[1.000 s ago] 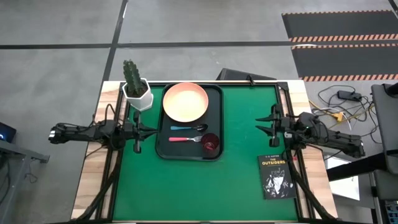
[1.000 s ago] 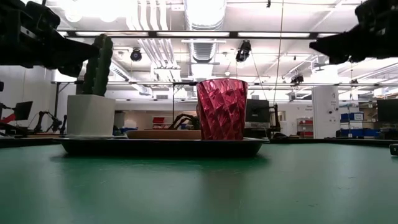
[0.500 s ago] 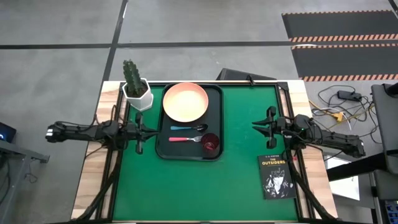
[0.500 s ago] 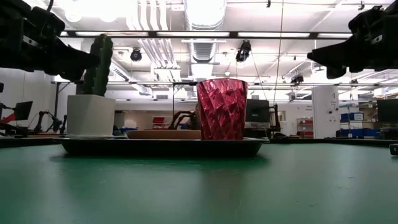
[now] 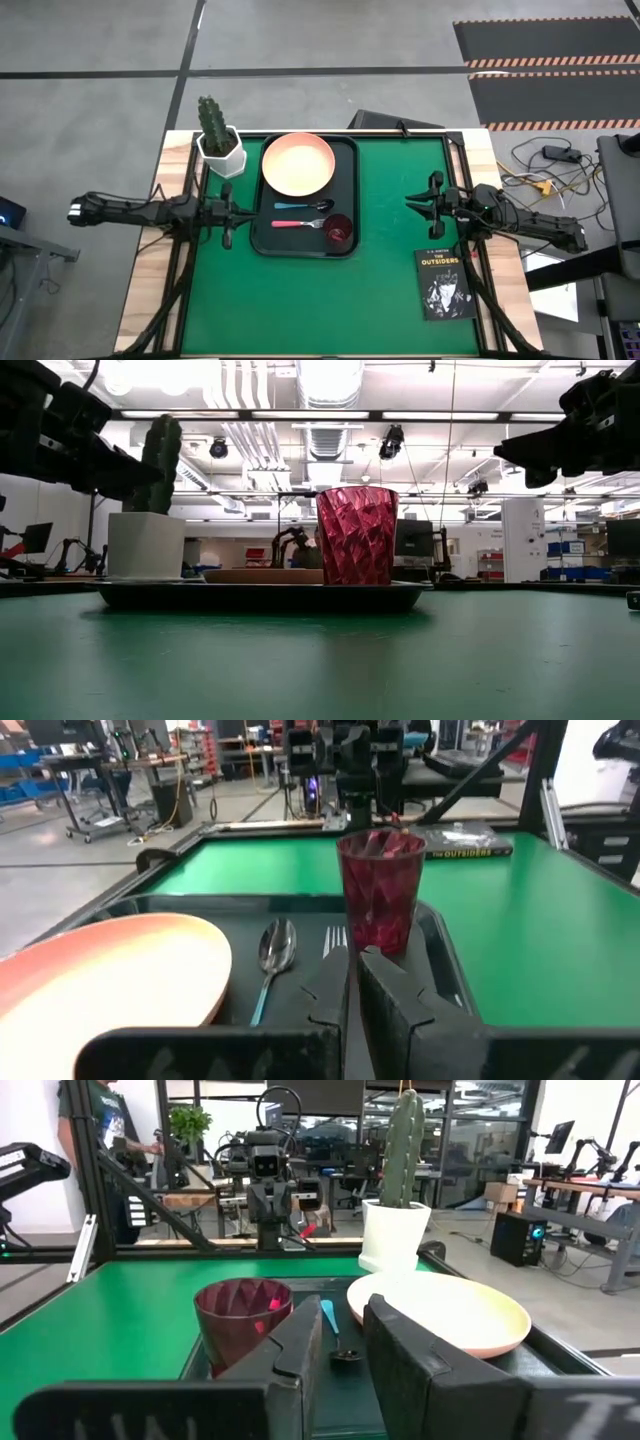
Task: Pick and place plate/cup/fork/spoon on tray
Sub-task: Return to Home Position
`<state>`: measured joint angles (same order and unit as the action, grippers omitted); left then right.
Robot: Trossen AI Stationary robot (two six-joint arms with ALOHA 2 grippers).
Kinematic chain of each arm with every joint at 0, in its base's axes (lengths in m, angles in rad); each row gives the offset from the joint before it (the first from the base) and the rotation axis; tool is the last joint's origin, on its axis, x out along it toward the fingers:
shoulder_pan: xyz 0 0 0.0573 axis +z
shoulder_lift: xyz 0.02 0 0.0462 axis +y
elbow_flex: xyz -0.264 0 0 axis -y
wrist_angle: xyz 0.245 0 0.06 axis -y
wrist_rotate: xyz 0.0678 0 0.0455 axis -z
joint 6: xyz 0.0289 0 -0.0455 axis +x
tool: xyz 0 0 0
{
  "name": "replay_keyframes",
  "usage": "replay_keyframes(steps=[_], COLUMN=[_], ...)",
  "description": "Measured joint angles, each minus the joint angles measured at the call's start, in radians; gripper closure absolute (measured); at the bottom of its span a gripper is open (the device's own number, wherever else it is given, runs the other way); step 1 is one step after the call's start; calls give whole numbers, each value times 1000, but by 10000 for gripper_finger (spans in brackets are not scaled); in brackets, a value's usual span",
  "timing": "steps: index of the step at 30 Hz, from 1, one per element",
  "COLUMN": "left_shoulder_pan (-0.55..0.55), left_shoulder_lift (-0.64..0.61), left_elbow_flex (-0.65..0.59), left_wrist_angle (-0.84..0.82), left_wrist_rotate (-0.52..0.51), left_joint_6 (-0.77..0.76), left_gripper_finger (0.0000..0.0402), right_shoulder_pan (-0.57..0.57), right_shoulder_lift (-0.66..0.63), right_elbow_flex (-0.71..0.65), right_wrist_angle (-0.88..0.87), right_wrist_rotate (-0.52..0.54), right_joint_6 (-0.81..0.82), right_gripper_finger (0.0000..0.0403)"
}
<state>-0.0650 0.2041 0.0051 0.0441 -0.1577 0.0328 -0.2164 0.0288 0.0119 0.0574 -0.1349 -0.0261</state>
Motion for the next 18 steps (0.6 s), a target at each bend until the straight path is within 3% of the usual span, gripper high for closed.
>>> replay_keyframes(steps=[18], left_shoulder_pan=[0], left_shoulder_lift=[109], left_elbow_flex=[-1], left_wrist_angle=[0], left_wrist_rotate=[0], left_joint_6=[0], left_gripper_finger=[394], right_shoulder_pan=[0], right_shoulder_lift=[0], right_elbow_flex=[-1], right_wrist_angle=[0], right_wrist_rotate=[0], right_joint_6=[0], right_gripper_finger=[334])
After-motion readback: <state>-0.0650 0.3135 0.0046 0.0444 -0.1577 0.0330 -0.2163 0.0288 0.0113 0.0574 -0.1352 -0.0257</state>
